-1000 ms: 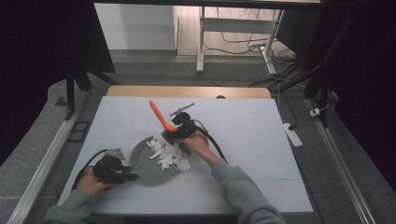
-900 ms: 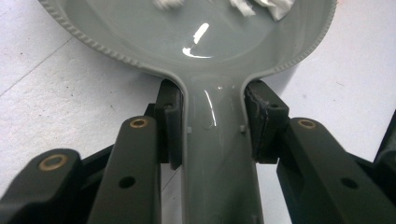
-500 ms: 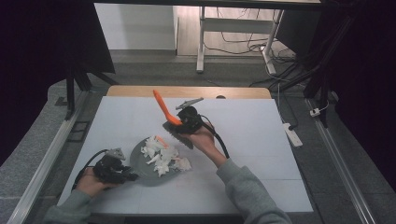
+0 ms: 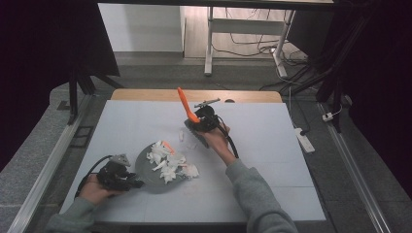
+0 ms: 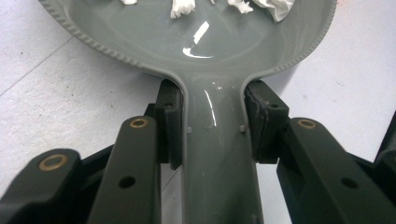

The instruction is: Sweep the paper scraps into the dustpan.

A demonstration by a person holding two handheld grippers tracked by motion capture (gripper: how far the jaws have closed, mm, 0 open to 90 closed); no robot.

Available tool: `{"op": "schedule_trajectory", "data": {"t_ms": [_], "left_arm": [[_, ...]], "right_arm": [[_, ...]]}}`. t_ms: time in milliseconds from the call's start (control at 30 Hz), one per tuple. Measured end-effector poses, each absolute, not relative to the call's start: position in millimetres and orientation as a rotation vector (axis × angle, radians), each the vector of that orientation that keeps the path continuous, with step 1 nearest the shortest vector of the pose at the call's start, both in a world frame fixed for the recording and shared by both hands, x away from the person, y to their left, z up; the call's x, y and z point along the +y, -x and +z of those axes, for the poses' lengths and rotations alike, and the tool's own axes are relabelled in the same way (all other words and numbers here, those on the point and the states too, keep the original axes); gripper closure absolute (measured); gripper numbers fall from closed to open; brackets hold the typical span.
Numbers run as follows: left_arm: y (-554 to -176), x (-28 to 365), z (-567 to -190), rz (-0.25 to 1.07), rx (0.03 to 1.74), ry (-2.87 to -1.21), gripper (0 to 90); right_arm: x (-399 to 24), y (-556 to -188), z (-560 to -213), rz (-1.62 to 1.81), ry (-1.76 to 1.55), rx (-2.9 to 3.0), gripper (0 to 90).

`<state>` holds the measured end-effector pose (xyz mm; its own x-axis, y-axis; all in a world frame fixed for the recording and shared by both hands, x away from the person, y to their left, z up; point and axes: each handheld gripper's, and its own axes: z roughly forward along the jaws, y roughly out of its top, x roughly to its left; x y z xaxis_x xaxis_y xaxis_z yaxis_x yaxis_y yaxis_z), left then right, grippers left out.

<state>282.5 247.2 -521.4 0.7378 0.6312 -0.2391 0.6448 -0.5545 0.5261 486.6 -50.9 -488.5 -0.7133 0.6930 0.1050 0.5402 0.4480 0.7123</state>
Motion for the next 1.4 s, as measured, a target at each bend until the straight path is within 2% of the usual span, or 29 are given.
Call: {"op": "schedule_trajectory", "data": {"t_ms": [233,500,800,967,1233,1400], "left_arm": [[-283,247,-522,-0.029,0.960,-2.335,61.7],[-283,247,-522,-0.026,0.964,-2.334,61.7],[-283,247,-523,-0.031,0.967,-2.332,61.7],[-283,247,-523,-0.032,0.968,-2.334,61.7],[-283,247,-523,-0.029,0.969,-2.332,61.6],[-283,247,-522,-0.026,0.971,-2.333,61.7]], "right_arm": [[-43,-494,-504,1.091,-1.091,2.523,70.4],[-28,-486,-507,1.117,-1.045,2.566,70.4],[-18,-467,-507,1.140,-1.001,2.654,70.4],[-8,-444,-507,1.180,-0.936,2.737,70.4],[-7,-419,-487,1.305,-0.820,2.754,70.4],[-22,-420,-475,1.340,-0.851,2.651,70.4]]}}
